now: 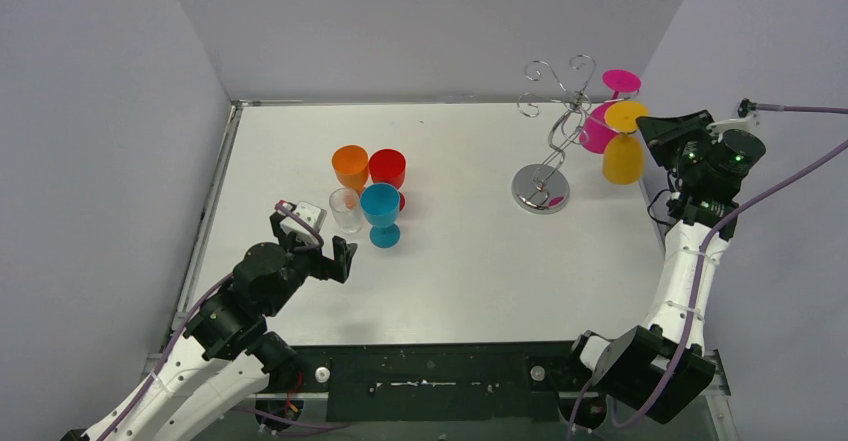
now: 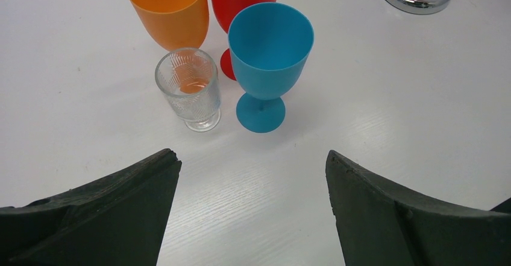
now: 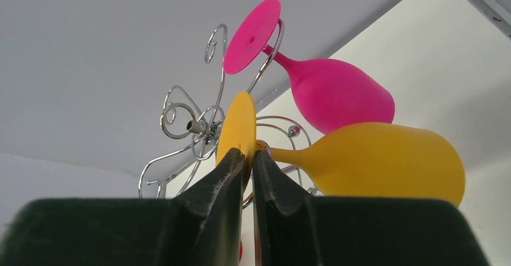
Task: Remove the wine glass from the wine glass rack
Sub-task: Pick up the wine glass from the wine rack.
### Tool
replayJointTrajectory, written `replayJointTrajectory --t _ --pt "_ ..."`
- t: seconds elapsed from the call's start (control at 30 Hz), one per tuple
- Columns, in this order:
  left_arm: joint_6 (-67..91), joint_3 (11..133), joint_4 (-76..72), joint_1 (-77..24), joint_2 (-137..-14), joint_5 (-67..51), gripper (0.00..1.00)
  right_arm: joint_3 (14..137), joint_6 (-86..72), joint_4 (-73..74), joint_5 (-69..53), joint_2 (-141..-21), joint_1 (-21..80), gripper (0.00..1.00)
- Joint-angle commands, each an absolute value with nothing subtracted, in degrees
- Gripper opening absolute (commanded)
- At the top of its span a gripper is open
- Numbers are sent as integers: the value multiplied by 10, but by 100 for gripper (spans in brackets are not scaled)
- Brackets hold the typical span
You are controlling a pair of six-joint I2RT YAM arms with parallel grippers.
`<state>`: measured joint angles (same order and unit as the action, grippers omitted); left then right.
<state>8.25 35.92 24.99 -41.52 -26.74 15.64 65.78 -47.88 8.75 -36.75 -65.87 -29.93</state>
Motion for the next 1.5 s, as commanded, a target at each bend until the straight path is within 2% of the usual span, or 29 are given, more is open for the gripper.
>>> replayJointTrajectory --t 0.0,0.37,1.17,1.3,1.47 --pt "74 359 216 -411 -269 160 89 661 -500 53 -392 -640 -301 0" --pt "73 359 215 -410 -270 158 89 638 -577 4 -413 -620 -301 0" --pt "72 360 215 -409 -273 155 89 570 -619 15 -337 -567 -303 0" --pt "72 361 215 -409 -278 155 89 558 -642 5 -352 -563 -309 0" --pt "71 363 214 -408 -285 152 89 529 -724 -83 -405 -559 -324 0"
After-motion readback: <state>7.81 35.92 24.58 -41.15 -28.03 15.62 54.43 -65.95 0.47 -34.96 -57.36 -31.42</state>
